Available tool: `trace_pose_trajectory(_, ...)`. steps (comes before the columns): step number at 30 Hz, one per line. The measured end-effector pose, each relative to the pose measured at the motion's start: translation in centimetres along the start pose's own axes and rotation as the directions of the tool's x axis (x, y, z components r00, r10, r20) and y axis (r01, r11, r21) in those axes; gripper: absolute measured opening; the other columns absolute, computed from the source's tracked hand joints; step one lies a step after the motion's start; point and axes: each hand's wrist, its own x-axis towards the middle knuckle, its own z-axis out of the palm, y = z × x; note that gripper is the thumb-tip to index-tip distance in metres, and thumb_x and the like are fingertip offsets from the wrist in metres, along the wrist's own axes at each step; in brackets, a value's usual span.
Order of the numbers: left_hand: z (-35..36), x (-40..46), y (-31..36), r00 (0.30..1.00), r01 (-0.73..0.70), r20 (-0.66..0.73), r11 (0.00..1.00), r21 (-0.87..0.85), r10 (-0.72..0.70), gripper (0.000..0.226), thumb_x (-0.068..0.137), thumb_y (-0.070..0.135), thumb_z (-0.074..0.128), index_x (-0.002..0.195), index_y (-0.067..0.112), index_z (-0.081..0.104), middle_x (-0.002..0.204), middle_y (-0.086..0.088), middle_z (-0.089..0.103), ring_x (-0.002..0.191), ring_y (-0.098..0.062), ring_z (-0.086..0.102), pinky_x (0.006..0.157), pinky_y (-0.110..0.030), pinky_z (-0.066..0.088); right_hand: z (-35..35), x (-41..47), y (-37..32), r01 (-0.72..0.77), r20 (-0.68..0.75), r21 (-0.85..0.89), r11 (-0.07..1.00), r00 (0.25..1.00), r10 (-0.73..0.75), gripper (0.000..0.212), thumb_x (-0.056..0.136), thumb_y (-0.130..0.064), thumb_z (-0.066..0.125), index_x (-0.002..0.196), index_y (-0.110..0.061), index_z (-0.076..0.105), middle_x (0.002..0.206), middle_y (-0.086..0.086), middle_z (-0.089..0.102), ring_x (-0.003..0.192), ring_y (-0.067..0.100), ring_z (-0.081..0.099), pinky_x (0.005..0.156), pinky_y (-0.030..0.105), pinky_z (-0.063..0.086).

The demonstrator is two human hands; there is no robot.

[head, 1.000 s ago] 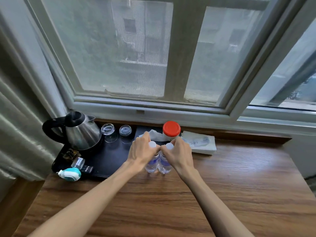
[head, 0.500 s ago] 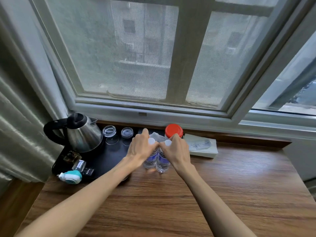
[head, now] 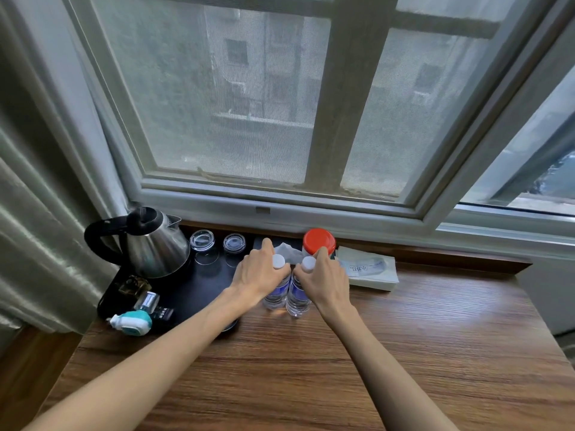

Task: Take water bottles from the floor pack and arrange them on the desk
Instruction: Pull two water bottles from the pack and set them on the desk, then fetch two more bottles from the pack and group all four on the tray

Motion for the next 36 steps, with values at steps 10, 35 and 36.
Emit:
trace_pose_trajectory(10,-0.5,-0.6,-0.2,1.000,-0.002,0.005,1.000,-0.021,0.003,0.036,0.084,0.038,0.063,0.100,0.010,0.047,0.093,-0.014,0.067,0.084,-0.036,0.063,0.062,-0.038,0.044,0.3,-0.8,-1.0,0.004,0.007,0.196,0.981,1.000,-0.005,0.027,0.085,-0.027,0.064,0.100,-0.010,0.049,0.089,0.016,0.070,0.081,0.037,0.067,0.068,0.048,0.055)
trace_pose_trajectory(35,4.1,-9.0,11.6,0.960,-0.277,-0.045,0.960,-0.038,0.275,0.026,0.085,0.029,0.068,0.105,0.015,0.059,0.066,0.004,0.054,0.069,-0.022,0.060,0.060,-0.034,0.046,-10.0,-7.6,15.1,-0.101,-0.037,0.267,0.958,0.993,0.115,0.041,0.087,-0.041,0.070,0.121,-0.019,0.061,0.078,-0.012,0.063,0.091,0.019,0.066,0.078,0.035,0.052)
trace_pose_trajectory(36,5.2,-9.7,13.6,0.953,-0.302,-0.027,0.953,-0.035,0.301,0.026,0.085,0.029,0.068,0.105,0.016,0.059,0.065,0.006,0.055,0.068,-0.020,0.059,0.060,-0.033,0.046,-11.2,-8.5,16.9,-0.113,-0.051,0.255,0.960,0.990,0.130,0.041,0.088,-0.040,0.071,0.121,-0.018,0.062,0.080,-0.009,0.066,0.089,0.018,0.066,0.075,0.033,0.051)
